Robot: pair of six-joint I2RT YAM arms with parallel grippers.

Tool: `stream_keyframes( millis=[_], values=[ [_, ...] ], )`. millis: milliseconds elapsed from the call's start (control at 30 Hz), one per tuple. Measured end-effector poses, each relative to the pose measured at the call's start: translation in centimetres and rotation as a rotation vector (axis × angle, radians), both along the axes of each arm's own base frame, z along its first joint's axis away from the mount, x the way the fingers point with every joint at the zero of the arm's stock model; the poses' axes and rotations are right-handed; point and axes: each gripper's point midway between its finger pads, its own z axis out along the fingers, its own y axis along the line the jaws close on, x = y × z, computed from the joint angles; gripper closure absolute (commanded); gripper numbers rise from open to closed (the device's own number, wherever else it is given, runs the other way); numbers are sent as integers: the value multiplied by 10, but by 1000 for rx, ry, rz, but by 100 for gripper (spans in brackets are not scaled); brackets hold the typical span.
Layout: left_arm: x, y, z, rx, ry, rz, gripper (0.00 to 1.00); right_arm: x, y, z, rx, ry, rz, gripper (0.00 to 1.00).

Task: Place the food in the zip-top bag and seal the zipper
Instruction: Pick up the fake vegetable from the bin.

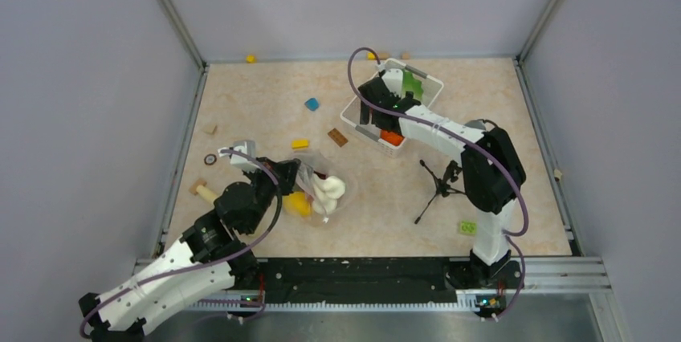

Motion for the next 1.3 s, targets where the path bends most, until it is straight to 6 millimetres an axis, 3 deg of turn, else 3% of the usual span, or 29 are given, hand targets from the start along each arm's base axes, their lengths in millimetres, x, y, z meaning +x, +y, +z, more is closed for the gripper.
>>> stream_keyframes(
  millis=[300,833,933,1100,1300],
  values=[
    [2,-1,-3,9,7,2,100,7,-27,-40,-13,109,-75,13],
    [3,-4,-8,23,19,3,100,7,-24,-76,-25,183,-85,19],
    [4,-3,-8,24,19,3,100,6,-25,-83,-33,198,-89,26],
    [4,-3,-7,24,18,6,100,4,-26,-86,-32,208,-100,50],
    [4,-3,-8,24,19,6,100,6,-24,-83,-17,188,-98,54]
  ],
)
